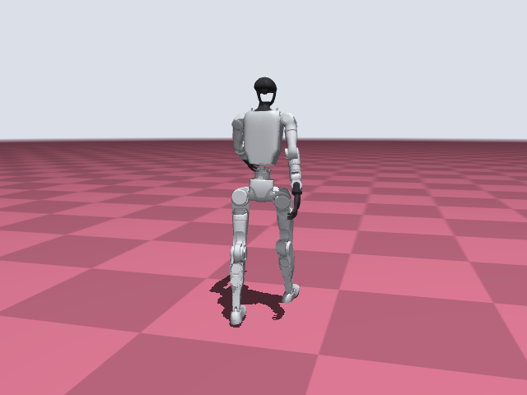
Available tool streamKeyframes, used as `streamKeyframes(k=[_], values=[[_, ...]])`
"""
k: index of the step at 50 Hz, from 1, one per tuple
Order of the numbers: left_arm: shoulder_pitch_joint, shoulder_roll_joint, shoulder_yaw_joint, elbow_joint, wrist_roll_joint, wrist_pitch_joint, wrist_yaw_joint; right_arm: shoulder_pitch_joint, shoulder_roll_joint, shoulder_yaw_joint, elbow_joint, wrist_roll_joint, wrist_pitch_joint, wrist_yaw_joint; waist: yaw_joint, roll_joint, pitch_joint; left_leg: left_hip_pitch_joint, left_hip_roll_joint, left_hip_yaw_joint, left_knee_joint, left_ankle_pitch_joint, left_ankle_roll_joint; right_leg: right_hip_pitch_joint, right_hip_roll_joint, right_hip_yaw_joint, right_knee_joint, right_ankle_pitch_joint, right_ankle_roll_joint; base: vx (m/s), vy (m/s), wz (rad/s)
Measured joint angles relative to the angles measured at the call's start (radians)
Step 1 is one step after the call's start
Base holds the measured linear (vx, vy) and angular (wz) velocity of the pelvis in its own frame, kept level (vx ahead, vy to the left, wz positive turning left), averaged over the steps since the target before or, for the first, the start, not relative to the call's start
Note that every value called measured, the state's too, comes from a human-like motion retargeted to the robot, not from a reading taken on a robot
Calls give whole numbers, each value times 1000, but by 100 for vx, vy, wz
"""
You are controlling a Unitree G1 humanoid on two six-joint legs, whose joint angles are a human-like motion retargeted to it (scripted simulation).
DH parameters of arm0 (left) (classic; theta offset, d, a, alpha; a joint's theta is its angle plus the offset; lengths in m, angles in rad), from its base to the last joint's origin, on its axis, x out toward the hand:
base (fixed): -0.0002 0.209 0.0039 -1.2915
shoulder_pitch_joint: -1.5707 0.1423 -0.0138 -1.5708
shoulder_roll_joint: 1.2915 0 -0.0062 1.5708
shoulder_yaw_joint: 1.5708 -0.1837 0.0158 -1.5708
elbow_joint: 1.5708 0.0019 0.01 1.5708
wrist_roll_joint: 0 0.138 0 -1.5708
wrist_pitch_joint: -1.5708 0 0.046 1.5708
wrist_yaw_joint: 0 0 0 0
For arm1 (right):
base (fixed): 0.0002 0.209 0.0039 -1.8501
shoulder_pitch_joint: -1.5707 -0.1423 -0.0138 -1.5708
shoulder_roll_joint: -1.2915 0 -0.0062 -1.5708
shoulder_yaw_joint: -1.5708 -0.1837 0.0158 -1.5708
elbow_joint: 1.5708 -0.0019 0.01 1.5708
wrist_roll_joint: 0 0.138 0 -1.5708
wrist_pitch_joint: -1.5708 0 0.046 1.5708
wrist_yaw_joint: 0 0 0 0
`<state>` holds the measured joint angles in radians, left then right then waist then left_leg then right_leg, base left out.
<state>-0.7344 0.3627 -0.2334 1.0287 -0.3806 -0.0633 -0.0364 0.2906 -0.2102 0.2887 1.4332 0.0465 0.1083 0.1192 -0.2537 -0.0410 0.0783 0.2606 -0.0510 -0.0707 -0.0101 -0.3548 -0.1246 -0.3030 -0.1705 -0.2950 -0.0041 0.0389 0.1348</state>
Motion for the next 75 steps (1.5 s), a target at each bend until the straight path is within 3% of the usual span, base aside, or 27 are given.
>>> streamKeyframes(k=[2, 5, 8, 10, 12, 15, 18, 21, 24, 27, 30, 33, 35, 37, 40, 42, 46, 50, 52, 55, 58, 60, 62, 65, 67, 70, 75], values=[[-13, 8, 15, -24, -9, 0, -12, -14, 11, -10, 4, -22, 14, 24, -7, -13, 16, 78, 14, -15, -10, 11, -3, 13, 17, 18, -83, -33, 35, 102, -32, 15], [57, -9, 22, -39, -19, 10, -45, -62, 16, -14, 8, -7, 23, 38, 35, -19, 12, 161, 18, -12, 5, 115, 18, 62, 49, 56, -83, -9, 0, 104, -33, -51], [225, -38, -9, -18, 30, 36, -79, -145, 15, 10, 10, 45, 17, 3, 117, -72, 28, 203, -40, 27, 137, 277, 97, 200, 22, 78, -81, 32, -11, 111, -32, -90], [369, -56, -46, 16, 92, 64, -124, -208, 8, 30, 6, 96, 4, -47, 156, -121, 16, 83, -89, 88, 412, 342, 152, 252, -28, 116, -38, 3, -3, 103, -28, -48], [517, -69, -87, 62, 125, 84, -180, -294, -17, 35, -3, 149, -27, -118, 160, -113, -61, -217, -73, 157, 795, 279, 181, 210, -35, 132, 2, -36, -21, 89, -21, 6], [698, -81, -124, 166, 144, 126, -207, -466, -57, -8, -24, 184, -42, -214, 224, -103, -80, -483, -44, 230, 1034, 113, 225, 222, -11, 167, 30, -91, -34, 89, -16, -62], [862, -84, -117, 285, 171, 156, -225, -640, -87, -50, -61, 187, -44, -247, 329, -134, -55, -594, -47, 315, 939, 77, 242, 283, -12, 240, 31, -134, -21, 91, -10, -144], [1006, -79, -89, 364, 135, 165, -209, -805, -115, -71, -120, 188, -53, -270, 451, -151, -18, -606, -43, 378, 607, 123, 216, 349, -7, 328, 28, -171, 2, 93, 1, -183], [1121, -76, -53, 396, 63, 144, -179, -937, -143, -72, -193, 176, -85, -300, 551, -101, 25, -553, 27, 439, 209, 207, 150, 447, 53, 400, 23, -204, 16, 99, 15, -167], [1196, -84, -36, 409, 43, 114, -193, -999, -157, -40, -252, 170, -132, -306, 591, -51, 35, -545, 92, 470, -9, 180, 89, 545, 97, 445, 24, -225, 36, 103, 25, -92], [1200, -91, -68, 411, 45, 108, -216, -976, -147, -9, -271, 165, -145, -283, 588, -48, 17, -527, 84, 413, -62, 206, 107, 603, 95, 469, 57, -200, 35, 103, 31, -20], [1117, -92, -112, 408, 60, 103, -239, -847, -112, 2, -260, 152, -135, -226, 550, -42, -3, -453, 72, 395, -28, 250, 138, 623, 108, 448, 191, -48, 5, 107, 34, 42], [1019, -91, -129, 411, 88, 87, -253, -724, -80, 8, -241, 129, -134, -171, 521, -26, -20, -400, 75, 361, 5, 206, 146, 555, 133, 404, 412, 81, -10, 105, 33, 66], [875, -88, -121, 413, 123, 89, -232, -595, -49, 5, -214, 97, -116, -135, 484, -22, -49, -387, 71, 319, 40, 158, 144, 380, 136, 331, 715, 136, -22, 96, 28, 86], [614, -83, -73, 406, 163, 123, -159, -413, -12, -6, -162, 58, -70, -111, 417, -6, -60, -355, 61, 264, 78, 100, 115, 147, 96, 214, 1020, 35, -99, 90, 22, 109], [444, -79, -42, 378, 170, 129, -116, -300, 6, -5, -123, 34, -51, -91, 357, 14, -55, -315, 57, 222, 84, 72, 89, 39, 90, 168, 1070, -34, -125, 87, 15, 133], [160, -61, -13, 270, 134, 80, -56, -94, 25, 24, -54, 11, -47, -46, 209, 51, -49, -218, 52, 124, 60, 43, 44, -85, 86, 106, 882, -92, -114, 87, 4, 153], [-45, -19, -25, 168, 59, 10, -37, 49, 25, 58, -22, 12, -48, -10, 61, 29, -33, -92, 18, 26, 24, 28, 17, -37, 21, 30, 340, -47, -79, 92, -14, 146], [-106, 5, -31, 143, 37, 3, -23, 81, 26, 58, -19, -14, -26, 2, 11, -7, -7, 3, 0, -18, 7, 18, 7, 26, -4, 8, 77, -48, -20, 100, -29, 96], [-120, 28, -38, 127, 59, 3, -26, 84, 35, 54, -19, -71, -7, 35, 5, -37, 13, 121, 8, -41, -15, 43, 5, 75, 17, 33, -82, -34, 29, 99, -33, -1], [-5, 13, -53, 115, 82, 20, -50, 18, 38, 69, -10, -40, 2, 24, 81, -51, 16, 195, -2, -14, 19, 172, 39, 153, 37, 48, -73, -2, -39, 99, -33, -95], [120, -6, -66, 119, 119, 43, -72, -51, 40, 91, -2, 3, 4, -9, 145, -88, 34, 208, -39, 24, 124, 273, 97, 230, 18, 76, -43, -28, -49, 103, -32, -113], [274, -32, -81, 141, 185, 74, -118, -134, 33, 104, -1, 56, -6, -61, 182, -137, 14, 42, -86, 84, 442, 308, 155, 265, -28, 112, -11, -57, -32, 94, -26, -47], [496, -68, -102, 201, 242, 89, -173, -305, -6, 80, -5, 96, -47, -160, 211, -125, -84, -401, -73, 162, 957, 162, 203, 206, -23, 138, 10, -97, -28, 81, -17, -16], [624, -83, -106, 272, 264, 100, -177, -433, -33, 49, -22, 91, -60, -211, 289, -130, -78, -545, -68, 207, 1029, 71, 228, 237, -4, 177, -2, -131, -20, 86, -13, -112], [806, -84, -85, 384, 285, 115, -185, -604, -71, 23, -79, 70, -72, -249, 446, -162, -46, -667, -82, 263, 894, 45, 228, 306, 13, 260, -29, -170, 2, 91, -8, -173], [1059, -14, 56, 447, 169, 106, -130, -793, -145, 8, -272, 43, -118, -284, 695, -151, 29, -630, -16, 426, 246, 139, 159, 462, 106, 365, -63, -226, 31, 102, 6, -152]])
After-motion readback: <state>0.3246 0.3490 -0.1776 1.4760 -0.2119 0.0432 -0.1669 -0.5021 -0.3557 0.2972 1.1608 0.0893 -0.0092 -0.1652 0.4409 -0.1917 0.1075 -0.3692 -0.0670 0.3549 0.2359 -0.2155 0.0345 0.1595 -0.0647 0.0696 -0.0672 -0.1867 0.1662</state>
